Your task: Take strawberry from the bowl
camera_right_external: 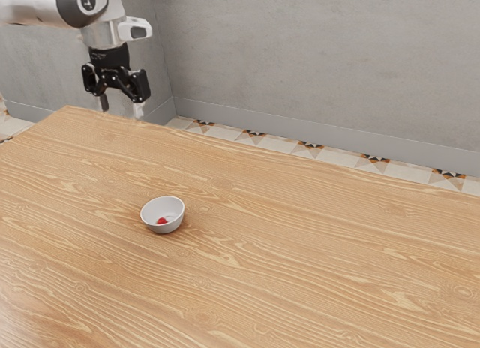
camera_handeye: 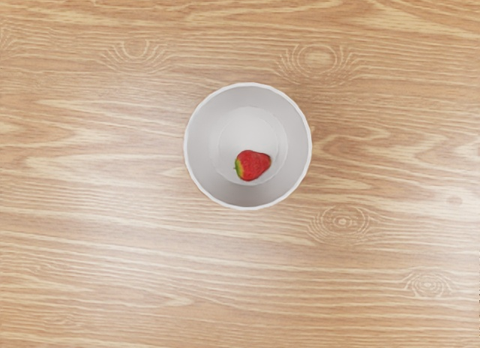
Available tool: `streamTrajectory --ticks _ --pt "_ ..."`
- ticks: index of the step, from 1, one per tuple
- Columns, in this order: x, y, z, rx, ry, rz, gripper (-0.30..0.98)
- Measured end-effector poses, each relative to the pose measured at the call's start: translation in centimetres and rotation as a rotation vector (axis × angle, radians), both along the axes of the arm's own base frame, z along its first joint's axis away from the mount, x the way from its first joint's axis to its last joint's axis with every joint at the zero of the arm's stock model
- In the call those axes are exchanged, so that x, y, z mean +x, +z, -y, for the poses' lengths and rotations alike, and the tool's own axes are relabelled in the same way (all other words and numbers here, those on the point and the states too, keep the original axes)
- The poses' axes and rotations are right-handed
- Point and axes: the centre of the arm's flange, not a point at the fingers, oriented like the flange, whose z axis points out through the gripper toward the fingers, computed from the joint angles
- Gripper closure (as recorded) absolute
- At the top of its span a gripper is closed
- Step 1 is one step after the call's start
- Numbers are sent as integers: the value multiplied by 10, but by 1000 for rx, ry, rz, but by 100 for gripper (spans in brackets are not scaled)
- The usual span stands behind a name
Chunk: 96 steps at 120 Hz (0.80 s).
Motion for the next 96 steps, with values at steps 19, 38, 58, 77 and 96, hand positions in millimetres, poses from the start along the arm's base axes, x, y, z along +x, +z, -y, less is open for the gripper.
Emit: streamTrajectory --ticks 19,38,58,77,96 --pt "6 9 6 5 -17 57 2" --pt "4 20 13 1 -31 97 2" --pt "-12 -47 20 -16 68 31 2" --pt "-17 -99 26 -17 169 31 2" --pt "-19 -154 22 -18 280 50 2"
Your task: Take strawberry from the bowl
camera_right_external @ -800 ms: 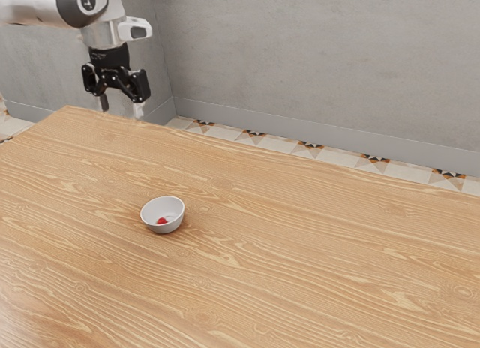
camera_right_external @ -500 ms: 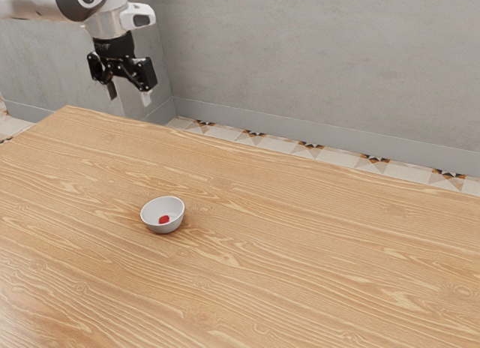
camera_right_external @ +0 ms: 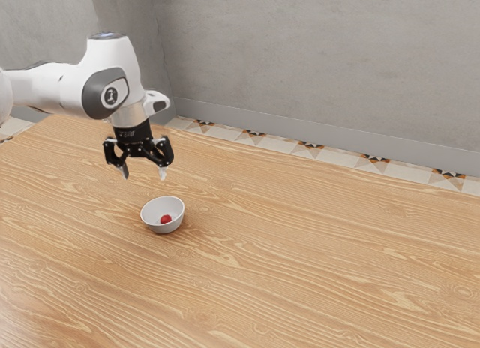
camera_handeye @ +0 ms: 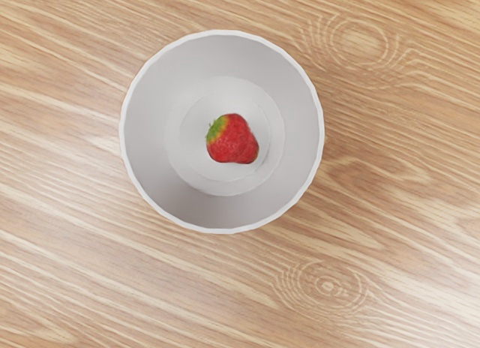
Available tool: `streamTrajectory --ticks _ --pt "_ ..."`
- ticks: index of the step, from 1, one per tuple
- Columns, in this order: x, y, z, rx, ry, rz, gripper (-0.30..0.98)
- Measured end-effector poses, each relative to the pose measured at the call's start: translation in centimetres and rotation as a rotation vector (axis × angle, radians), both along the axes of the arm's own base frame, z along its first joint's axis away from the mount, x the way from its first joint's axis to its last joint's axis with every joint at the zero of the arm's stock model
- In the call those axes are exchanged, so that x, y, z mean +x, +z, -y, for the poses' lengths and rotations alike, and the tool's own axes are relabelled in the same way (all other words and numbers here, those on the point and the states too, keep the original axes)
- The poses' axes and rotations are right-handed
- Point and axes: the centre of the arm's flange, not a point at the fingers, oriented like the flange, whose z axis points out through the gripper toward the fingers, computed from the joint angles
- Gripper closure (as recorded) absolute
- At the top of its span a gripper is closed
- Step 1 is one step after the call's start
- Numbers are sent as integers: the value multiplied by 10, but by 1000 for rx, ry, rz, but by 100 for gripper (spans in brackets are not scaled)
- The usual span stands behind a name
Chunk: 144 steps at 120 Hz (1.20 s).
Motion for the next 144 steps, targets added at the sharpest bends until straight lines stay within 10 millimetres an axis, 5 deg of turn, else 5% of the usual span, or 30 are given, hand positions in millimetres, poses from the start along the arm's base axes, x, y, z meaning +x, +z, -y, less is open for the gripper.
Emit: streamTrajectory --ticks 29,65,144 --pt "4 -42 -1 9 128 61 3" --pt "13 -93 -8 11 257 94 21" --pt "16 -140 -23 -13 571 134 39"
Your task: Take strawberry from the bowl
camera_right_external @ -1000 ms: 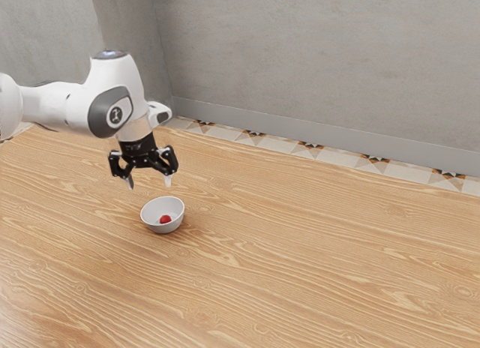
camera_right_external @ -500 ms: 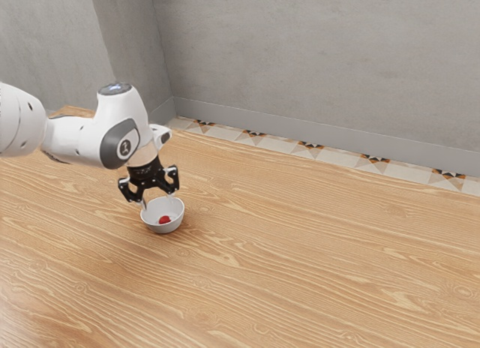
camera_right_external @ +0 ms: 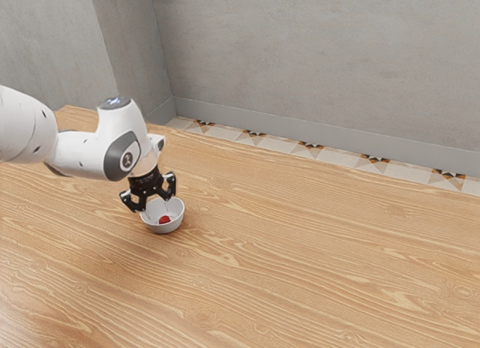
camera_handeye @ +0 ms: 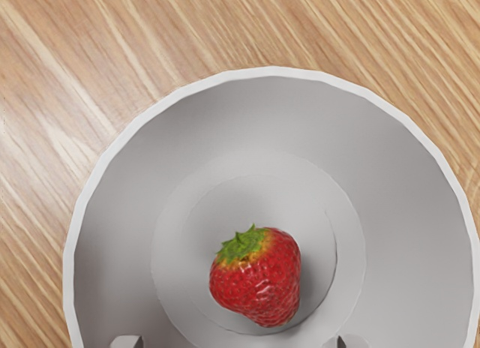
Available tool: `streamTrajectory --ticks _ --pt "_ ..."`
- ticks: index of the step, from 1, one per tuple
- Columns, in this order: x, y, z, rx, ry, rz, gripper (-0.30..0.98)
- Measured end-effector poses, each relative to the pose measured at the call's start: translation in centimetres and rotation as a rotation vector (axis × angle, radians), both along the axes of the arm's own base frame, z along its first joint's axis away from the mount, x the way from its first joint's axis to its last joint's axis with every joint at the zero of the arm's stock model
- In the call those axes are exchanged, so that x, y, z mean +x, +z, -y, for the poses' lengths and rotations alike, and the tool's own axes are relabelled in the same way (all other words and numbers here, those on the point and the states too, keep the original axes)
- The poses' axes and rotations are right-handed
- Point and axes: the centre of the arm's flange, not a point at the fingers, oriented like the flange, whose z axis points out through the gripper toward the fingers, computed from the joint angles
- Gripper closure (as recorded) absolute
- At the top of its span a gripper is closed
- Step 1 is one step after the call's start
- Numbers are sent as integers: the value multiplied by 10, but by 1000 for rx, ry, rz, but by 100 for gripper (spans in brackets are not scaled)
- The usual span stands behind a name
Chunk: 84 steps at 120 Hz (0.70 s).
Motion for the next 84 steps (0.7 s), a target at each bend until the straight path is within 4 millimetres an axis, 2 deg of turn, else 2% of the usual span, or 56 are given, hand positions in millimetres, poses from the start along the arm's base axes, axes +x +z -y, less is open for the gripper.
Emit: streamTrajectory --ticks 17,31,84 --pt "0 -2 -11 -2 61 13 40" --pt "3 -5 -6 -4 81 16 40" --pt "14 -23 -6 1 142 -1 41"
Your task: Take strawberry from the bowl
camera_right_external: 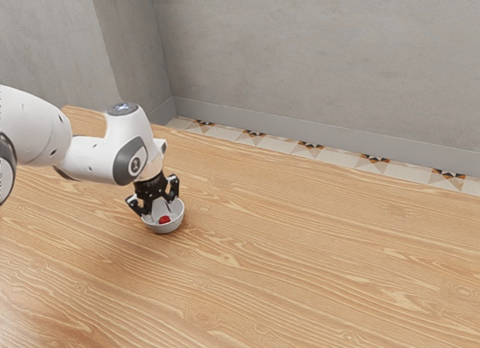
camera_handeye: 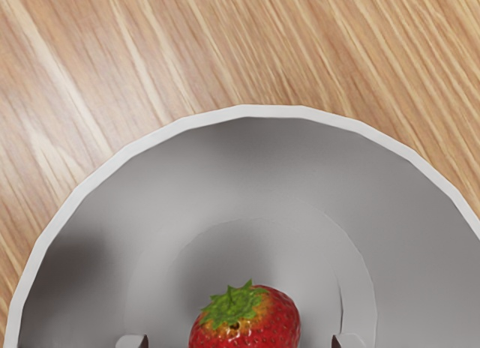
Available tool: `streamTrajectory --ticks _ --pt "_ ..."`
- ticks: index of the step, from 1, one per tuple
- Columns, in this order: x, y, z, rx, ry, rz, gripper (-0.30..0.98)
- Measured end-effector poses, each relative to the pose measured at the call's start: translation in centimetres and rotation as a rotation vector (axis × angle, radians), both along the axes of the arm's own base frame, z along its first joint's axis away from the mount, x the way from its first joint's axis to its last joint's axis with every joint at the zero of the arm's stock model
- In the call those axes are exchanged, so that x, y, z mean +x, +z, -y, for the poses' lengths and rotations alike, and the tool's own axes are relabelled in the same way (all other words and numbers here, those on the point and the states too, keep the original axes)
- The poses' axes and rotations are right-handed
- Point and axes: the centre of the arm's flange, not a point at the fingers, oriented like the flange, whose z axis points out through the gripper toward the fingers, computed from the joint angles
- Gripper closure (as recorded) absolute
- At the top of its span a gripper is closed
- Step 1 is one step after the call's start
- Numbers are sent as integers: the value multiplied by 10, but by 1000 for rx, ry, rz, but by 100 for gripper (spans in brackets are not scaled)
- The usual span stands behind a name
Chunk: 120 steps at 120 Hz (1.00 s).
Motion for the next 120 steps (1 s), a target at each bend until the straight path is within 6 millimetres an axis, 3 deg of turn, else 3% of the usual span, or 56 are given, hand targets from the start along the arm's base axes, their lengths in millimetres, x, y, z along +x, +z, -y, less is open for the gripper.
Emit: streamTrajectory --ticks 120 --pt "10 -22 4 2 70 -15 44"
